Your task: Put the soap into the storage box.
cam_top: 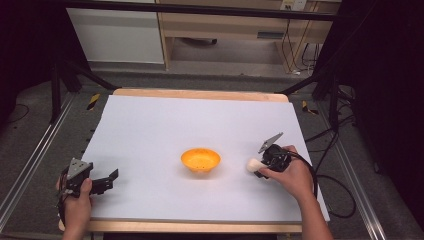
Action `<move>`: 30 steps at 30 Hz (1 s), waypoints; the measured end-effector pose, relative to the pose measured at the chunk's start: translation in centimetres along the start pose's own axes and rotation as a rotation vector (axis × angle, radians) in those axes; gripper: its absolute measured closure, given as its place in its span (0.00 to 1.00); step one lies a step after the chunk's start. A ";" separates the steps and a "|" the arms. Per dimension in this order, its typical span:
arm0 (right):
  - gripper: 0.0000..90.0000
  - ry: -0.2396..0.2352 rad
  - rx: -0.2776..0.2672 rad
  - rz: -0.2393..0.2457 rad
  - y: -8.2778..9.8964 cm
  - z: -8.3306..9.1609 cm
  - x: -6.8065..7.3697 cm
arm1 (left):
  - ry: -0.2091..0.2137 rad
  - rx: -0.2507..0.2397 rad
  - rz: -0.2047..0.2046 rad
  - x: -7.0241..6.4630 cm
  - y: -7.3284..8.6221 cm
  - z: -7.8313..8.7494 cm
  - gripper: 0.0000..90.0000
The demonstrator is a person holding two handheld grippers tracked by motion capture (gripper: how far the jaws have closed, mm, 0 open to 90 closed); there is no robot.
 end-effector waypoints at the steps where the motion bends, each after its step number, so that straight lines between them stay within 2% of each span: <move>1: 0.54 0.001 -0.003 -0.004 -0.2 0.2 0.0 | 0.000 -0.001 0.001 0.0 0.0 0.0 0.02; 3: 0.54 -0.004 -0.023 -0.002 -0.6 0.3 0.0 | -0.001 -0.002 0.001 0.0 0.0 0.0 0.02; 7: 0.55 -0.010 -0.029 0.006 -1.1 0.7 0.1 | 0.000 -0.001 -0.001 0.0 0.0 0.0 0.02; 9: 0.55 -0.007 -0.037 0.029 -1.6 1.0 0.1 | 0.001 -0.002 0.001 0.0 0.0 0.0 0.02; 13: 0.55 -0.018 -0.055 0.040 -2.1 1.3 0.2 | 0.001 -0.001 0.001 0.0 0.0 0.0 0.02; 15: 0.55 -0.019 -0.063 0.074 -2.6 1.5 0.2 | 0.001 -0.001 0.001 0.0 0.0 0.0 0.02; 17: 0.55 -0.021 -0.063 0.071 -2.7 1.6 0.2 | 0.002 -0.001 0.001 0.0 0.0 0.0 0.02; 18: 0.55 -0.029 -0.076 0.091 -3.1 1.7 0.3 | 0.001 -0.001 -0.001 0.1 0.0 0.0 0.02; 20: 0.55 -0.027 -0.080 0.092 -3.3 1.7 0.4 | 0.001 -0.001 -0.001 0.0 0.0 0.0 0.02; 30: 0.55 -0.041 -0.112 0.177 -5.6 2.2 0.9 | 0.002 -0.002 0.001 0.1 0.0 0.1 0.02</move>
Point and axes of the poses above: each handheld gripper's, and its own axes: z roughly backward along the jaws, y roughly out of its underside, x roughly to its left, the point moved 4 cm from there along -z, roughly forward along the jaws, and after that the axes turned 14 degrees about y, right-handed, at the moved point
